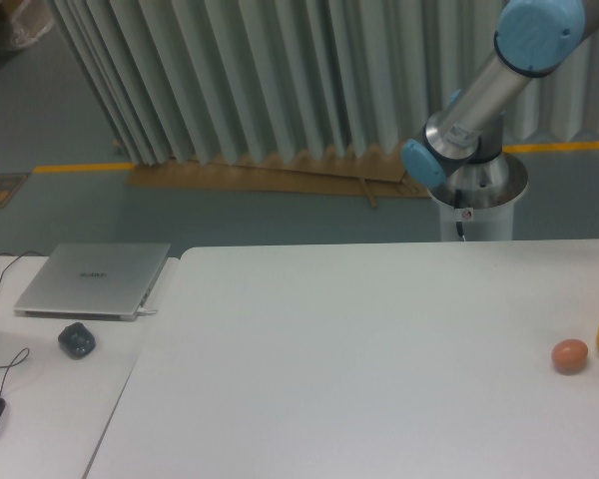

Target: Place the red pepper on the table

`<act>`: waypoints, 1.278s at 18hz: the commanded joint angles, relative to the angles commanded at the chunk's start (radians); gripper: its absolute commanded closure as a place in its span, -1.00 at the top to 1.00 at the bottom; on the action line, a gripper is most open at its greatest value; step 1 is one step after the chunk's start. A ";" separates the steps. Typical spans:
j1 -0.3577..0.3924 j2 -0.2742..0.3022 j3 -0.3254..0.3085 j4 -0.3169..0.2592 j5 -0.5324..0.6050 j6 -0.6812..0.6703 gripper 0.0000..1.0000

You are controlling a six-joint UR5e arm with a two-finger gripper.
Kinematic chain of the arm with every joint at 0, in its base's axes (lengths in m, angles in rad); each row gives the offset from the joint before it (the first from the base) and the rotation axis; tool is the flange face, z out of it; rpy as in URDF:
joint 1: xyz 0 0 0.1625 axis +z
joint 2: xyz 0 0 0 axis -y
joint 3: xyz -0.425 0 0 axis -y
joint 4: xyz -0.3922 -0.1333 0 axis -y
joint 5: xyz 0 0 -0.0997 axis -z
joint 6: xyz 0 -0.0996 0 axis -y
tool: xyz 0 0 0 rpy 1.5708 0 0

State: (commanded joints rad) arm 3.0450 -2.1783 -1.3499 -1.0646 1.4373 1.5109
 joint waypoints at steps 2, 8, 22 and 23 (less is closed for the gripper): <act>-0.005 0.003 -0.012 0.000 0.000 0.032 0.01; -0.003 0.009 -0.017 -0.008 0.003 0.080 -0.10; -0.008 0.098 -0.012 -0.155 -0.018 0.081 -0.12; -0.015 0.115 -0.012 -0.179 -0.018 0.077 -0.12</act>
State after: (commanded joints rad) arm 3.0297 -2.0634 -1.3622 -1.2438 1.4189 1.5877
